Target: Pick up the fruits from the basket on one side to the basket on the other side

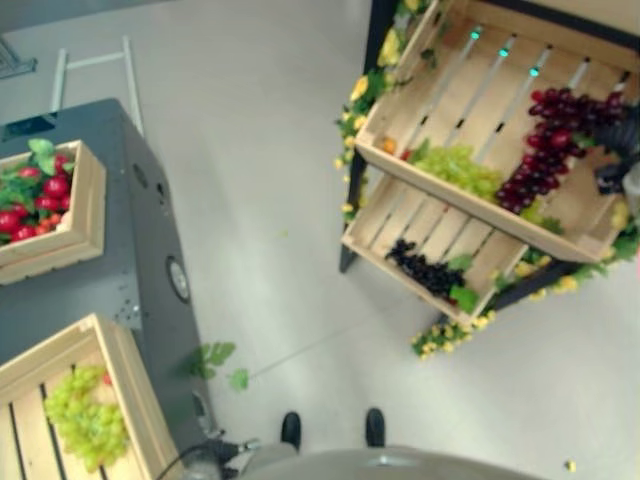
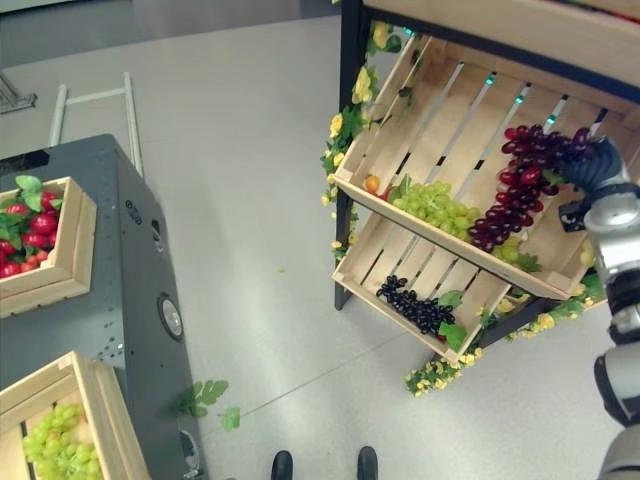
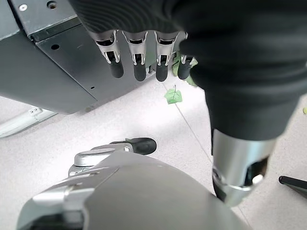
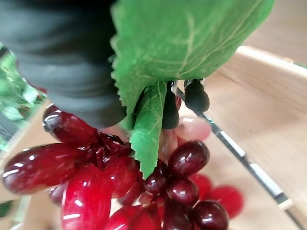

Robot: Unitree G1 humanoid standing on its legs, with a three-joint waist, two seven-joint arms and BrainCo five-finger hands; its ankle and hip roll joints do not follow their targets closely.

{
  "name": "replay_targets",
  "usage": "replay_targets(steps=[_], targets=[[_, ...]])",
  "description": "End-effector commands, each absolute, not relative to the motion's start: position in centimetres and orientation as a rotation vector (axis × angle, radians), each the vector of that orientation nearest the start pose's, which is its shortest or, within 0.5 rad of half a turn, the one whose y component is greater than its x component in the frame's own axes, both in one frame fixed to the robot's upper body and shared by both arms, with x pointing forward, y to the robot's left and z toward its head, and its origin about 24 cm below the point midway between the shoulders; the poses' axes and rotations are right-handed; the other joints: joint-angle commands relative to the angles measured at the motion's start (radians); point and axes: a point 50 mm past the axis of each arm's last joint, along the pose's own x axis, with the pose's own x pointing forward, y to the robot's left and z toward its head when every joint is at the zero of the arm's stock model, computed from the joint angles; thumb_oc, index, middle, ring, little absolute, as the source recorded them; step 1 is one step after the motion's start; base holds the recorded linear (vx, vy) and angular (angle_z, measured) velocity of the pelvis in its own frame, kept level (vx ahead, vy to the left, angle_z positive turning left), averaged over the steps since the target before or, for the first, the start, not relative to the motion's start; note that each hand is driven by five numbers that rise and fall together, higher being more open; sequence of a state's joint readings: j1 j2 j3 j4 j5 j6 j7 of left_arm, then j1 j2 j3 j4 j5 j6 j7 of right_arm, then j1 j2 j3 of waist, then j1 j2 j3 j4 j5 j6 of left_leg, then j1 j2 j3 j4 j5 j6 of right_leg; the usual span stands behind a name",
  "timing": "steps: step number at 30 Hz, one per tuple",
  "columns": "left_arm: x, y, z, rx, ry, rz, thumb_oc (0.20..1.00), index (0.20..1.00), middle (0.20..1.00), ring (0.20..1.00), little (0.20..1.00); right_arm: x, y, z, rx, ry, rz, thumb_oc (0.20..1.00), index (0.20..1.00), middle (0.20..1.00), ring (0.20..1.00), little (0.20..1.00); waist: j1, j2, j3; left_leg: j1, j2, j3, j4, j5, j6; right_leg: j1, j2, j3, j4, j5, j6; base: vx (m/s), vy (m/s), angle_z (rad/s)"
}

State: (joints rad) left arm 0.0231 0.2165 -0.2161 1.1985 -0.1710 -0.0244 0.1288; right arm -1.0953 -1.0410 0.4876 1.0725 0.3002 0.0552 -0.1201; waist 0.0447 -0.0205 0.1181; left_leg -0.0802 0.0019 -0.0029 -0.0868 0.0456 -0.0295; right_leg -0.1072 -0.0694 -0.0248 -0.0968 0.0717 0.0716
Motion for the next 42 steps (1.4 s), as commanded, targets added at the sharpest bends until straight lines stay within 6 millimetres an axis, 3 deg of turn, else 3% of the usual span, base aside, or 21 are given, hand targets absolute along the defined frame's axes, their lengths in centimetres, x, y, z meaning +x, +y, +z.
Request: replay_targets(steps=[1,2,5,9,18,23,31,35,42], targets=[[7.6,22.5,-16.6,0.291,1.254,0.138,1.000,1.000,1.000,1.000,1.000,33.9,-38.8,30.7,-0.823,-0.073,-0.686,0.294,0.294,0.294,0.294,0.294,0.032,-0.045,-0.008,-0.029,-0.017,-0.028,-0.001,-0.020,-0.038,-0.002,0.033,-0.007,0.010,-0.067,0.044,-0.03,-0.020,0.23],[7.6,22.4,-16.7,0.287,1.257,0.139,1.000,1.000,1.000,1.000,1.000,34.0,-38.7,30.7,-0.838,-0.062,-0.689,1.000,1.000,1.000,1.000,1.000,0.032,-0.043,-0.005,-0.033,-0.017,-0.031,-0.001,-0.018,-0.040,-0.005,0.033,-0.009,0.010,-0.067,0.043,-0.01,-0.011,0.20],[7.3,22.2,-16.8,0.280,1.268,0.150,1.000,1.000,1.000,1.000,1.000,34.4,-38.0,31.2,-0.909,-0.074,-0.670,1.000,1.000,1.000,1.000,1.000,0.031,-0.038,-0.002,-0.038,-0.016,-0.036,-0.001,-0.014,-0.043,-0.004,0.033,-0.016,0.010,-0.071,0.041,0.00,-0.008,0.06],[7.5,21.8,-16.8,0.292,1.263,0.135,1.000,1.000,1.000,1.000,1.000,35.2,-35.1,32.3,-1.284,-0.113,-0.571,1.000,1.000,1.000,1.000,1.000,0.025,-0.035,0.000,-0.036,-0.017,-0.043,-0.001,-0.016,-0.042,0.003,0.033,-0.020,0.010,-0.076,0.039,0.00,0.001,0.02],[8.6,21.0,-16.7,0.290,1.228,0.092,1.000,1.000,1.000,1.000,1.000,33.6,-33.2,30.9,-1.342,-0.259,-0.443,1.000,1.000,1.000,1.000,1.000,0.010,-0.028,-0.010,-0.021,-0.021,-0.056,-0.001,-0.030,-0.036,0.023,0.022,-0.032,0.010,-0.086,0.044,0.00,0.010,0.06],[8.5,20.8,-16.8,0.278,1.228,0.095,1.000,1.000,1.000,1.000,1.000,32.5,-32.3,28.7,-1.315,-0.311,-0.374,1.000,1.000,1.000,1.000,1.000,0.006,-0.032,-0.016,-0.016,-0.025,-0.060,0.000,-0.038,-0.028,0.027,0.015,-0.029,0.010,-0.084,0.048,0.00,0.011,0.01],[8.2,20.9,-16.8,0.261,1.231,0.120,1.000,1.000,1.000,1.000,1.000,30.3,-30.8,23.7,-0.943,-0.386,-0.251,1.000,1.000,1.000,1.000,1.000,0.011,-0.045,-0.020,-0.010,-0.038,-0.063,0.000,-0.046,-0.014,0.033,0.003,-0.028,0.010,-0.077,0.055,-0.01,0.024,0.00],[8.1,21.1,-16.8,0.248,1.229,0.150,1.000,1.000,1.000,1.000,1.000,28.6,-28.5,21.0,-0.706,-0.443,-0.162,1.000,1.000,1.000,1.000,1.000,0.007,-0.047,-0.022,-0.006,-0.048,-0.062,0.002,-0.054,-0.002,0.032,-0.006,-0.019,0.010,-0.069,0.060,-0.01,0.041,-0.01],[8.5,21.7,-16.6,0.256,1.210,0.184,1.000,1.000,1.000,1.000,1.000,26.4,-25.1,18.7,-0.486,-0.506,-0.027,1.000,1.000,1.000,1.000,1.000,0.003,-0.054,-0.027,-0.002,-0.062,-0.062,0.003,-0.058,0.012,0.030,-0.015,-0.003,0.010,-0.060,0.067,-0.01,0.041,-0.02]])
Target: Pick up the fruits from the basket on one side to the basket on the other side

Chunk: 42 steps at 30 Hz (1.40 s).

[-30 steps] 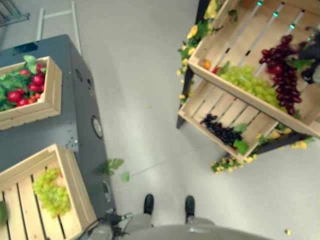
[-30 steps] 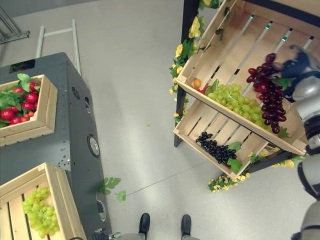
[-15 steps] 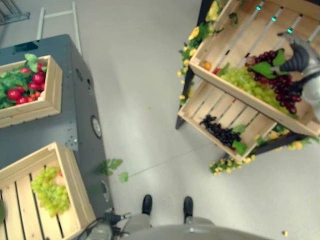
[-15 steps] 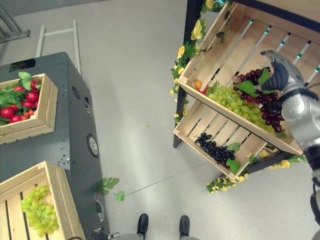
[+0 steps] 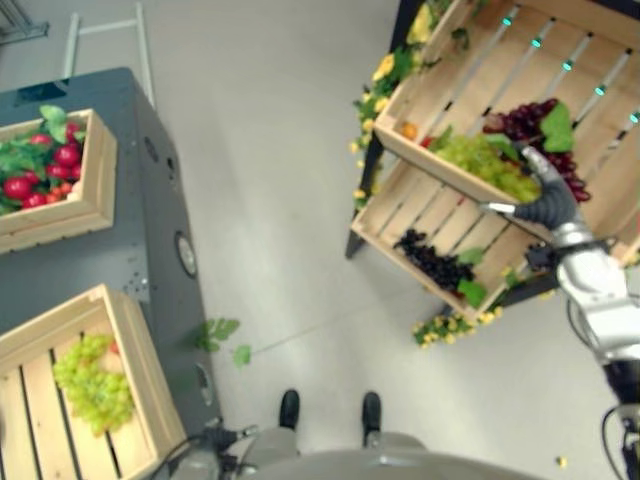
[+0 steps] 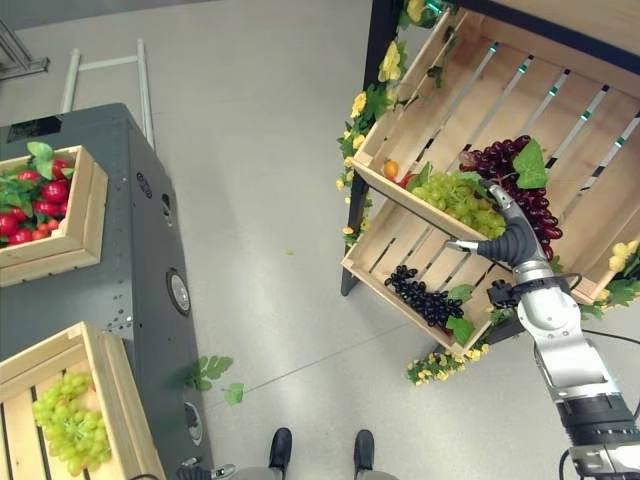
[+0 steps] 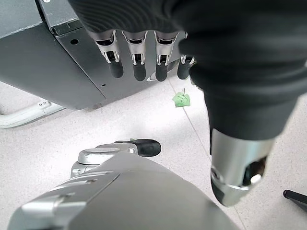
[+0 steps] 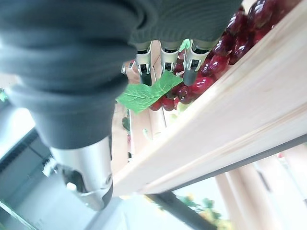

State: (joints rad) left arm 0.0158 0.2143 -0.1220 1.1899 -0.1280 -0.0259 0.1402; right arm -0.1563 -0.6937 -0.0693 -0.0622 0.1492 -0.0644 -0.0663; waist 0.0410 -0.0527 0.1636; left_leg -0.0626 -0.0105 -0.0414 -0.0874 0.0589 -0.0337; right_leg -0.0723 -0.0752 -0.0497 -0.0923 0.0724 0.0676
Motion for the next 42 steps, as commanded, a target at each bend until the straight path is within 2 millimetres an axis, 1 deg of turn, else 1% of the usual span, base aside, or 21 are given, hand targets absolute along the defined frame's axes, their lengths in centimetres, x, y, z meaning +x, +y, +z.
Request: replay_targets(steps=[1,3,4,5,10,19,21,24,26,27,28,29,32,33,34,37,38,39,40,41,42], targets=[[8.4,21.8,-16.6,0.260,1.211,0.190,1.000,1.000,1.000,1.000,1.000,26.1,-24.9,18.5,-0.469,-0.510,-0.019,1.000,1.000,1.000,1.000,1.000,0.006,-0.024,-0.074,-0.019,-0.051,-0.022,0.003,-0.072,0.017,-0.005,-0.011,0.023,0.005,-0.060,0.072,0.00,0.036,-0.03],[8.3,22.0,-16.5,0.265,1.212,0.196,1.000,1.000,1.000,1.000,1.000,25.4,-23.9,18.4,-0.442,-0.525,0.035,1.000,1.000,1.000,1.000,1.000,0.006,-0.027,-0.078,-0.018,-0.056,-0.023,0.004,-0.074,0.020,-0.005,-0.015,0.025,0.005,-0.058,0.074,0.00,0.019,-0.01],[8.3,22.1,-16.5,0.265,1.212,0.196,1.000,1.000,1.000,1.000,1.000,25.4,-23.9,18.3,-0.442,-0.524,0.035,1.000,1.000,1.000,1.000,1.000,0.006,-0.027,-0.078,-0.019,-0.056,-0.022,0.004,-0.074,0.020,-0.005,-0.015,0.025,0.005,-0.058,0.074,0.00,0.039,0.00],[8.2,22.1,-16.5,0.265,1.211,0.199,1.000,1.000,1.000,1.000,1.000,24.9,-23.3,18.3,-0.420,-0.542,0.070,1.000,1.000,1.000,1.000,1.000,0.004,-0.030,-0.079,-0.017,-0.059,-0.022,0.004,-0.075,0.023,-0.006,-0.018,0.028,0.005,-0.054,0.076,0.00,0.000,0.00],[8.1,22.5,-16.5,0.269,1.211,0.210,1.000,1.000,1.000,1.000,1.000,23.8,-22.2,18.0,-0.384,-0.555,0.139,1.000,1.000,1.000,1.000,1.000,0.000,-0.037,-0.084,-0.013,-0.065,-0.021,0.003,-0.079,0.028,-0.004,-0.024,0.030,0.007,-0.051,0.080,0.00,0.025,-0.02],[8.0,22.9,-16.4,0.277,1.204,0.237,1.000,1.000,1.000,1.000,1.000,22.4,-20.9,16.8,-0.331,-0.537,0.205,1.000,1.000,1.000,1.000,1.000,-0.004,-0.045,-0.090,-0.010,-0.071,-0.027,0.001,-0.081,0.030,0.001,-0.028,0.032,0.008,-0.056,0.082,0.00,0.004,-0.01],[7.9,22.9,-16.4,0.282,1.205,0.244,1.000,1.000,1.000,1.000,1.000,22.2,-20.5,15.9,-0.313,-0.505,0.223,1.000,1.000,1.000,1.000,1.000,-0.005,-0.047,-0.090,-0.009,-0.072,-0.034,0.000,-0.081,0.029,0.002,-0.029,0.031,0.009,-0.057,0.081,0.00,0.000,0.00],[7.9,23.0,-16.4,0.285,1.206,0.248,1.000,1.000,1.000,1.000,1.000,22.0,-20.3,15.6,-0.320,-0.495,0.228,1.000,1.000,1.000,1.000,1.000,-0.006,-0.047,-0.090,-0.010,-0.072,-0.038,0.001,-0.080,0.029,0.001,-0.026,0.034,0.011,-0.060,0.078,0.00,-0.002,0.01],[8.3,23.5,-16.2,0.304,1.191,0.261,1.000,1.000,1.000,1.000,1.000,21.8,-20.2,14.5,-0.294,-0.462,0.217,1.000,1.000,1.000,1.000,1.000,-0.024,-0.048,-0.085,-0.016,-0.075,-0.054,0.002,-0.072,0.032,-0.010,0.016,0.114,0.022,-0.074,0.060,0.00,-0.010,0.06],[8.3,23.5,-16.2,0.304,1.191,0.262,1.000,1.000,1.000,1.000,1.000,21.8,-20.1,14.5,-0.294,-0.462,0.217,1.000,1.000,1.000,1.000,1.000,-0.023,-0.048,-0.085,-0.016,-0.075,-0.053,0.002,-0.073,0.032,-0.011,0.017,0.115,0.022,-0.074,0.059,0.00,0.028,0.26],[8.4,23.5,-16.2,0.313,1.189,0.255,1.000,1.000,1.000,1.000,1.000,21.6,-20.2,13.9,-0.297,-0.437,0.210,1.000,1.000,1.000,1.000,1.000,-0.040,-0.044,-0.081,-0.016,-0.085,-0.073,0.005,-0.068,0.040,-0.025,0.070,0.211,0.053,-0.098,0.040,-0.01,0.031,0.52],[8.5,23.4,-16.2,0.311,1.187,0.259,1.000,1.000,1.000,1.000,1.000,21.5,-20.2,13.5,-0.288,-0.420,0.210,1.000,1.000,1.000,1.000,1.000,-0.041,-0.041,-0.084,-0.022,-0.088,-0.079,0.003,-0.061,0.039,-0.033,0.073,0.229,0.059,-0.097,0.040,0.00,0.033,0.66],[8.3,23.1,-16.2,0.309,1.190,0.259,1.000,1.000,1.000,1.000,1.000,21.3,-20.2,13.1,-0.293,-0.396,0.213,1.000,1.000,1.000,1.000,1.000,-0.041,-0.037,-0.089,-0.020,-0.096,-0.092,0.002,-0.057,0.041,-0.028,0.086,0.232,0.063,-0.095,0.031,0.02,-0.006,0.43],[8.3,22.9,-16.3,0.307,1.189,0.259,1.000,1.000,1.000,1.000,1.000,21.0,-20.4,12.3,-0.289,-0.362,0.200,1.000,1.000,1.000,1.000,1.000,-0.043,-0.027,-0.091,-0.013,-0.097,-0.115,0.004,-0.053,0.041,-0.022,0.107,0.248,0.085,-0.114,0.018,0.04,-0.025,-0.10],[8.3,22.8,-16.3,0.309,1.185,0.252,1.000,1.000,1.000,1.000,1.000,20.9,-20.5,11.9,-0.276,-0.343,0.193,1.000,1.000,1.000,1.000,1.000,-0.048,-0.023,-0.089,-0.012,-0.098,-0.129,0.005,-0.049,0.040,-0.022,0.121,0.267,0.108,-0.127,0.010,0.03,-0.037,0.25],[8.9,22.8,-16.2,0.326,1.170,0.242,1.000,1.000,1.000,1.000,1.000,20.6,-21.3,11.0,-0.249,-0.304,0.150,1.000,1.000,1.000,1.000,1.000,-0.076,-0.007,-0.086,-0.018,-0.112,-0.203,0.010,-0.031,0.033,-0.037,0.195,0.377,0.194,-0.177,-0.021,-0.02,-0.014,0.64],[8.9,22.8,-16.2,0.326,1.170,0.242,1.000,1.000,1.000,1.000,1.000,20.6,-21.3,11.0,-0.249,-0.304,0.150,1.000,1.000,1.000,1.000,1.000,-0.077,-0.007,-0.086,-0.018,-0.112,-0.203,0.010,-0.031,0.033,-0.037,0.195,0.377,0.195,-0.177,-0.021,-0.01,-0.070,1.01],[9.1,22.6,-16.2,0.324,1.164,0.234,1.000,1.000,1.000,1.000,1.000,20.4,-21.6,10.8,-0.262,-0.291,0.133,1.000,1.000,1.000,1.000,1.000,-0.081,-0.007,-0.092,-0.020,-0.130,-0.248,0.015,-0.028,0.026,-0.024,0.203,0.398,0.189,-0.180,-0.031,-0.01,-0.059,1.01],[9.1,22.6,-16.2,0.324,1.164,0.234,1.000,1.000,1.000,1.000,1.000,20.4,-21.6,10.8,-0.263,-0.291,0.133,1.000,1.000,1.000,1.000,1.000,-0.087,-0.007,-0.092,-0.019,-0.131,-0.254,0.015,-0.027,0.025,-0.022,0.201,0.393,0.186,-0.180,-0.031,0.00,-0.151,0.82],[9.0,22.3,-16.3,0.311,1.166,0.236,1.000,1.000,1.000,1.000,1.000,20.4,-21.8,10.5,-0.264,-0.271,0.126,1.000,1.000,1.000,1.000,1.000,-0.083,-0.004,-0.098,-0.021,-0.134,-0.271,0.014,-0.026,0.018,-0.013,0.184,0.379,0.151,-0.155,-0.026,0.01,-0.092,0.59],[9.0,22.3,-16.3,0.311,1.166,0.236,1.000,1.000,1.000,1.000,1.000,20.4,-21.8,10.5,-0.264,-0.270,0.126,1.000,1.000,1.000,1.000,1.000,-0.086,-0.003,-0.098,-0.020,-0.135,-0.274,0.014,-0.025,0.018,-0.010,0.183,0.377,0.146,-0.153,-0.026,0.03,-0.177,0.37]])
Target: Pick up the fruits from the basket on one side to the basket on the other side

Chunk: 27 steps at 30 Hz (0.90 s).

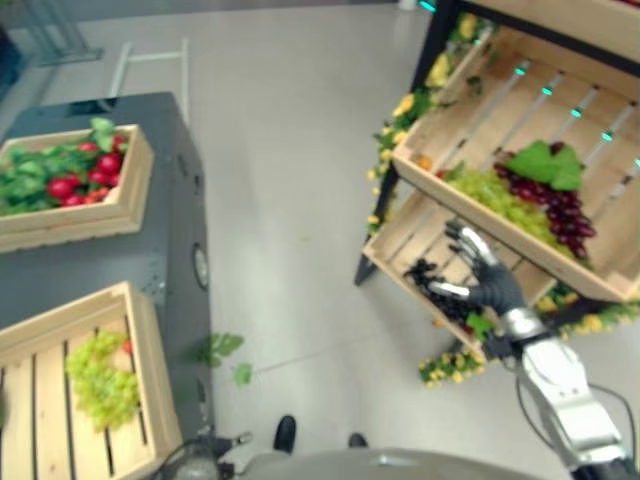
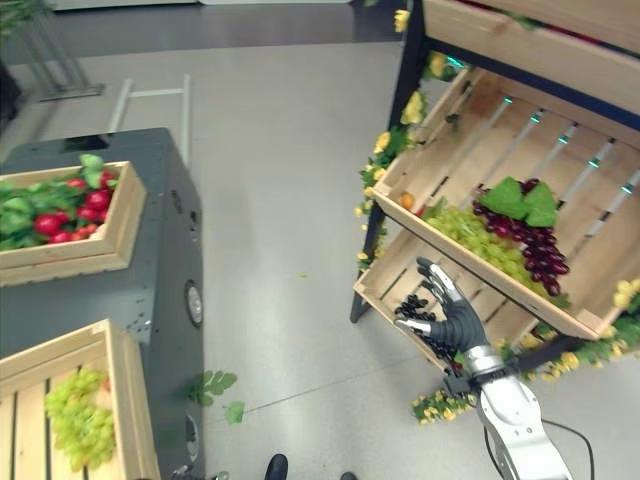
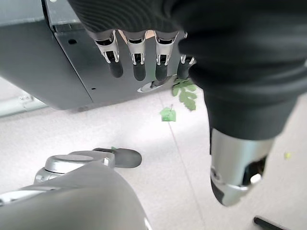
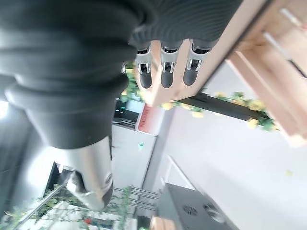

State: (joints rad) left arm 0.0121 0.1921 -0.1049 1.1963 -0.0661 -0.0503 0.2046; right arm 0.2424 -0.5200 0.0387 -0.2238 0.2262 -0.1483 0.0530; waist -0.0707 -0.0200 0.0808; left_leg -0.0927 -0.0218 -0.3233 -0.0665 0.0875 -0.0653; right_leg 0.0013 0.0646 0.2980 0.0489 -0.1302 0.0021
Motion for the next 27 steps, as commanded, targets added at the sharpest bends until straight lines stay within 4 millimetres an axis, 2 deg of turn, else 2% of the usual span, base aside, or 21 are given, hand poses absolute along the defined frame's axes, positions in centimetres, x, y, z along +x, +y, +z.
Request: replay_targets(steps=[1,6,11,13,14,16,17,19,22,27], targets=[[8.7,21.8,-16.4,0.291,1.174,0.234,1.000,1.000,1.000,1.000,1.000,20.3,-22.0,10.1,-0.262,-0.251,0.126,1.000,1.000,1.000,1.000,1.000,0.029,-0.027,-0.023,0.011,-0.117,0.004,-0.005,-0.053,0.047,-0.068,0.039,0.026,-0.023,0.065,0.041,0.01,-0.135,0.32],[8.3,21.1,-16.6,0.271,1.184,0.222,1.000,1.000,1.000,1.000,1.000,20.3,-22.3,9.2,-0.291,-0.211,0.114,1.000,1.000,1.000,1.000,1.000,0.035,-0.016,-0.017,0.008,-0.105,-0.017,0.003,-0.046,0.033,-0.033,0.035,-0.014,-0.069,0.068,0.031,-0.01,-0.124,0.27],[8.1,20.2,-16.8,0.252,1.194,0.193,1.000,1.000,1.000,1.000,1.000,20.1,-23.7,6.7,-0.314,-0.087,0.065,1.000,1.000,1.000,1.000,1.000,0.032,-0.004,-0.004,-0.002,-0.096,-0.036,0.034,-0.044,0.010,0.009,0.031,-0.071,-0.106,0.065,0.018,-0.03,-0.108,0.37],[8.1,20.1,-16.9,0.248,1.193,0.185,1.000,1.000,1.000,1.000,1.000,20.0,-23.9,6.3,-0.332,-0.069,0.055,1.000,1.000,1.000,1.000,1.000,0.029,-0.001,0.001,-0.005,-0.095,-0.041,0.043,-0.045,0.006,0.016,0.031,-0.080,-0.113,0.065,0.016,-0.04,-0.091,0.43],[8.1,19.8,-16.9,0.247,1.193,0.173,1.000,1.000,1.000,1.000,1.000,19.8,-24.3,5.3,-0.350,-0.024,0.040,1.000,1.000,1.000,1.000,1.000,0.030,0.003,0.005,-0.010,-0.091,-0.039,0.055,-0.046,-0.001,0.026,0.030,-0.096,-0.120,0.064,0.014,-0.06,-0.128,0.40],[8.1,19.8,-16.9,0.246,1.194,0.170,1.000,1.000,1.000,1.000,1.000,19.9,-24.4,5.0,-0.369,-0.010,0.035,1.000,1.000,1.000,1.000,1.000,0.026,0.005,0.010,-0.014,-0.091,-0.044,0.064,-0.047,-0.005,0.030,0.031,-0.106,-0.122,0.063,0.013,-0.06,-0.089,0.34],[8.0,19.6,-17.0,0.241,1.196,0.167,1.000,1.000,1.000,1.000,1.000,19.6,-24.7,3.9,-0.365,0.039,0.023,1.000,1.000,1.000,1.000,1.000,0.029,0.010,0.020,-0.026,-0.087,-0.045,0.081,-0.044,-0.013,0.036,0.030,-0.121,-0.126,0.061,0.011,-0.08,-0.091,0.33],[7.9,19.5,-17.0,0.240,1.198,0.163,1.000,1.000,1.000,1.000,1.000,19.5,-24.9,3.5,-0.375,0.056,0.019,1.000,1.000,1.000,1.000,1.000,0.027,0.013,0.026,-0.032,-0.087,-0.049,0.088,-0.043,-0.018,0.039,0.031,-0.131,-0.128,0.061,0.010,-0.07,-0.079,0.33],[7.5,19.3,-17.1,0.228,1.205,0.172,1.000,1.000,1.000,1.000,1.000,19.2,-25.2,1.8,-0.380,0.128,0.002,1.000,1.000,1.000,1.000,1.000,0.035,0.024,0.041,-0.054,-0.078,-0.058,0.101,-0.032,-0.033,0.050,0.034,-0.154,-0.136,0.057,0.009,-0.09,-0.109,0.28],[8.0,18.8,-17.0,0.211,1.188,0.176,1.000,1.000,1.000,1.000,1.000,19.4,-25.5,1.1,-0.444,0.160,-0.001,1.000,1.000,1.000,1.000,1.000,0.039,0.035,0.066,-0.091,-0.076,-0.049,0.107,-0.012,-0.043,0.040,0.031,-0.185,-0.136,0.054,0.010,-0.11,-0.027,0.24]])
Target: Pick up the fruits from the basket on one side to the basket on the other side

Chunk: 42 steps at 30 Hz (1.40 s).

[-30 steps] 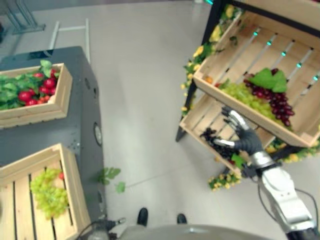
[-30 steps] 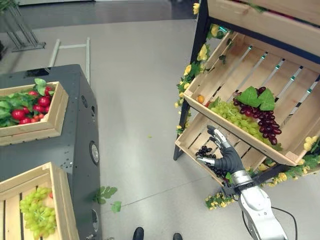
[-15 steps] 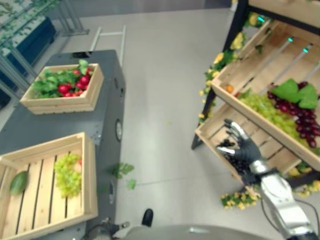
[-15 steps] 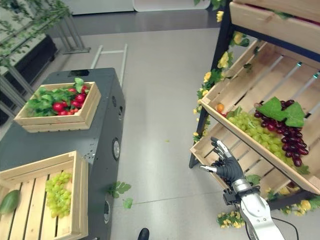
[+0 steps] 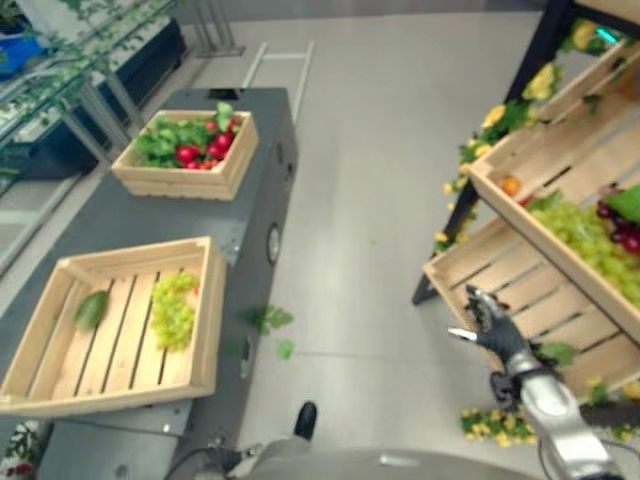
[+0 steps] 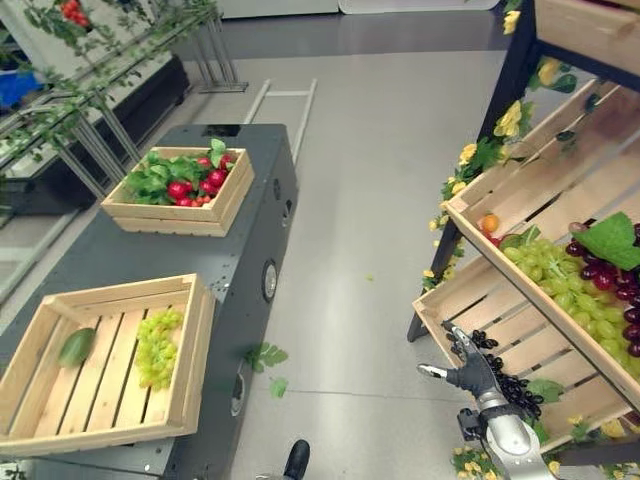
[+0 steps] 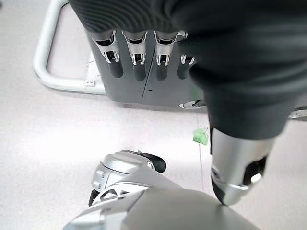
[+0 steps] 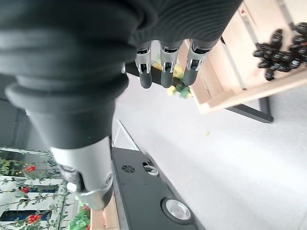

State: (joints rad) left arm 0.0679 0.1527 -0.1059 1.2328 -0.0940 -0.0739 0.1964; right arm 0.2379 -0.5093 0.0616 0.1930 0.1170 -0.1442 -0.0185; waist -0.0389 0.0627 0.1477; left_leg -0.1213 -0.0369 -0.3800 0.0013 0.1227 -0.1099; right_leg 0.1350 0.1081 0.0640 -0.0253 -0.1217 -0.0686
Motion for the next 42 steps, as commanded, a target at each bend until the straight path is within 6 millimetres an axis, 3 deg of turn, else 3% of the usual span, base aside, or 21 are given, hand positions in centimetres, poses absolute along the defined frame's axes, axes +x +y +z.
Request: replay_targets(steps=[1,2,3,4,5,7,11,12,13,16,20,23,27,28,29,33,37,38,39,41,42], targets=[[8.3,18.4,-17.0,0.199,1.176,0.176,1.000,1.000,1.000,1.000,1.000,19.6,-25.7,0.9,-0.436,0.166,-0.017,1.000,1.000,1.000,1.000,1.000,-0.001,-0.049,0.018,-0.091,-0.049,0.098,0.049,-0.060,0.008,-0.100,-0.033,0.021,-0.062,0.047,0.086,-0.16,0.037,0.41],[8.6,18.4,-16.9,0.200,1.168,0.176,1.000,1.000,1.000,1.000,1.000,19.6,-25.7,0.8,-0.443,0.166,-0.021,1.000,1.000,1.000,1.000,1.000,-0.005,-0.048,0.021,-0.111,-0.033,0.157,0.044,-0.059,0.011,-0.112,-0.044,0.003,-0.062,0.054,0.095,-0.16,0.037,0.74],[8.6,18.4,-16.9,0.200,1.167,0.177,1.000,1.000,1.000,1.000,1.000,19.7,-25.7,0.8,-0.443,0.166,-0.020,1.000,1.000,1.000,1.000,1.000,-0.004,-0.049,0.020,-0.112,-0.034,0.158,0.046,-0.061,0.011,-0.113,-0.045,0.004,-0.062,0.053,0.095,-0.07,0.017,0.93],[8.7,18.5,-16.9,0.204,1.164,0.187,1.000,1.000,1.000,1.000,1.000,19.7,-25.5,0.4,-0.435,0.176,-0.027,1.000,1.000,1.000,1.000,1.000,-0.003,-0.049,0.024,-0.126,-0.001,0.250,0.038,-0.061,0.013,-0.115,-0.058,-0.018,-0.062,0.057,0.107,-0.02,-0.003,0.87],[8.7,18.5,-16.9,0.204,1.164,0.187,1.000,1.000,1.000,1.000,1.000,19.7,-25.5,0.4,-0.435,0.176,-0.027,1.000,1.000,1.000,1.000,1.000,-0.003,-0.049,0.024,-0.126,-0.001,0.250,0.038,-0.061,0.013,-0.114,-0.058,-0.018,-0.062,0.057,0.107,-0.09,-0.005,0.44],[8.8,18.5,-16.8,0.204,1.159,0.199,1.000,1.000,1.000,1.000,1.000,19.6,-25.3,-0.1,-0.435,0.190,-0.034,1.000,1.000,1.000,1.000,1.000,-0.006,-0.044,0.034,-0.141,0.040,0.392,0.038,-0.048,0.016,-0.112,-0.075,-0.076,-0.062,0.056,0.118,-0.09,-0.005,0.29],[8.3,18.9,-16.9,0.196,1.171,0.222,1.000,1.000,1.000,1.000,1.000,19.8,-25.0,-0.5,-0.443,0.203,-0.025,1.000,1.000,1.000,1.000,1.000,0.009,-0.052,0.038,-0.118,0.035,0.388,0.109,-0.064,0.013,-0.107,-0.085,-0.108,-0.062,0.063,0.121,-0.06,0.007,0.75],[8.0,18.9,-17.0,0.185,1.179,0.231,1.000,1.000,1.000,1.000,1.000,19.7,-24.9,-0.8,-0.440,0.215,-0.022,1.000,1.000,1.000,1.000,1.000,0.007,-0.061,0.038,-0.069,0.023,0.389,0.137,-0.099,0.022,-0.111,-0.099,-0.134,-0.062,0.072,0.122,-0.12,0.041,0.15],[8.1,18.9,-17.0,0.177,1.177,0.234,1.000,1.000,1.000,1.000,1.000,19.7,-25.0,-1.0,-0.434,0.223,-0.028,1.000,1.000,1.000,1.000,1.000,-0.001,-0.064,0.032,-0.036,0.015,0.418,0.141,-0.138,0.031,-0.119,-0.110,-0.164,-0.061,0.074,0.124,-0.15,0.065,0.24],[8.7,18.6,-16.9,0.163,1.156,0.228,1.000,1.000,1.000,1.000,1.000,19.1,-25.1,-2.2,-0.435,0.277,-0.057,1.000,1.000,1.000,1.000,1.000,-0.023,-0.053,-0.001,0.039,0.040,0.499,0.060,-0.160,0.028,-0.149,-0.132,-0.256,-0.062,0.082,0.139,-0.08,0.087,0.39],[8.6,18.4,-16.9,0.155,1.149,0.229,1.000,1.000,1.000,1.000,1.000,18.5,-25.2,-4.3,-0.419,0.380,-0.074,1.000,1.000,1.000,1.000,1.000,-0.016,-0.052,-0.014,0.052,0.040,0.488,0.014,-0.143,0.026,-0.138,-0.144,-0.287,-0.062,0.088,0.145,0.06,0.092,0.83],[7.8,19.1,-16.9,0.134,1.154,0.243,1.000,1.000,1.000,1.000,1.000,17.1,-24.7,-7.5,-0.382,0.540,-0.065,1.000,1.000,1.000,1.000,1.000,0.017,-0.082,-0.034,0.086,0.038,0.488,0.022,-0.171,0.042,-0.100,-0.156,-0.292,-0.060,0.081,0.148,0.09,0.083,0.48],[7.6,19.5,-16.8,0.130,1.144,0.243,1.000,1.000,1.000,1.000,1.000,15.7,-24.2,-10.0,-0.375,0.674,-0.069,1.000,1.000,1.000,1.000,1.000,0.040,-0.091,-0.048,0.114,0.034,0.482,-0.038,-0.158,0.052,-0.094,-0.156,-0.295,-0.055,0.077,0.153,0.02,0.090,0.15],[7.6,19.9,-16.7,0.131,1.142,0.244,1.000,1.000,1.000,1.000,1.000,14.4,-23.9,-11.7,-0.364,0.775,-0.082,1.000,1.000,1.000,1.000,1.000,0.054,-0.101,-0.060,0.126,0.029,0.471,-0.072,-0.150,0.058,-0.092,-0.162,-0.305,-0.049,0.079,0.158,0.02,0.070,0.23],[7.6,19.9,-16.7,0.131,1.142,0.244,1.000,1.000,1.000,1.000,1.000,14.4,-23.9,-11.7,-0.364,0.775,-0.082,1.000,1.000,1.000,1.000,1.000,0.053,-0.101,-0.060,0.126,0.029,0.471,-0.072,-0.150,0.058,-0.092,-0.162,-0.305,-0.049,0.078,0.158,0.03,0.122,0.22],[7.6,20.6,-16.7,0.124,1.156,0.232,1.000,1.000,1.000,1.000,1.000,10.5,-23.6,-15.0,-0.322,1.044,-0.126,1.000,1.000,1.000,1.000,1.000,0.078,-0.113,-0.069,0.150,0.013,0.450,-0.086,-0.160,0.088,-0.113,-0.196,-0.327,0.064,0.052,0.169,0.02,0.138,0.11],[8.2,21.1,-16.6,0.128,1.158,0.199,1.000,1.000,1.000,1.000,1.000,8.7,-23.8,-15.8,-0.306,1.156,-0.143,1.000,1.000,1.000,1.000,1.000,0.080,-0.104,-0.047,0.164,-0.007,0.422,-0.089,-0.169,0.118,-0.182,-0.246,-0.305,0.230,0.040,0.189,0.01,0.149,0.10],[8.6,21.3,-16.5,0.180,1.160,0.149,1.000,1.000,1.000,1.000,1.000,7.7,-23.9,-16.2,-0.311,1.210,-0.147,1.000,1.000,1.000,1.000,1.000,0.063,-0.097,-0.026,0.175,-0.014,0.379,-0.089,-0.170,0.127,-0.222,-0.246,-0.250,0.311,0.050,0.193,0.03,0.066,0.12],[8.8,21.6,-16.5,0.183,1.160,0.153,1.000,1.000,1.000,1.000,1.000,7.6,-23.7,-16.3,-0.309,1.218,-0.144,1.000,1.000,1.000,1.000,1.000,0.049,-0.095,-0.016,0.180,-0.012,0.355,-0.089,-0.170,0.128,-0.252,-0.213,-0.187,0.346,0.048,0.193,0.05,0.060,0.33],[8.7,21.9,-16.4,0.174,1.165,0.165,1.000,1.000,1.000,1.000,1.000,6.8,-23.3,-16.5,-0.284,1.242,-0.154,1.000,1.000,1.000,1.000,1.000,0.020,-0.101,-0.030,0.176,-0.021,0.304,-0.089,-0.164,0.127,-0.266,-0.088,-0.036,0.286,0.004,0.175,0.09,0.023,0.64],[8.7,21.9,-16.4,0.176,1.168,0.164,1.000,1.000,1.000,1.000,1.000,6.3,-23.3,-16.6,-0.273,1.257,-0.163,1.000,1.000,1.000,1.000,1.000,0.013,-0.105,-0.045,0.162,-0.036,0.277,-0.089,-0.156,0.125,-0.263,-0.058,0.025,0.232,0.007,0.167,0.11,0.033,1.03]])
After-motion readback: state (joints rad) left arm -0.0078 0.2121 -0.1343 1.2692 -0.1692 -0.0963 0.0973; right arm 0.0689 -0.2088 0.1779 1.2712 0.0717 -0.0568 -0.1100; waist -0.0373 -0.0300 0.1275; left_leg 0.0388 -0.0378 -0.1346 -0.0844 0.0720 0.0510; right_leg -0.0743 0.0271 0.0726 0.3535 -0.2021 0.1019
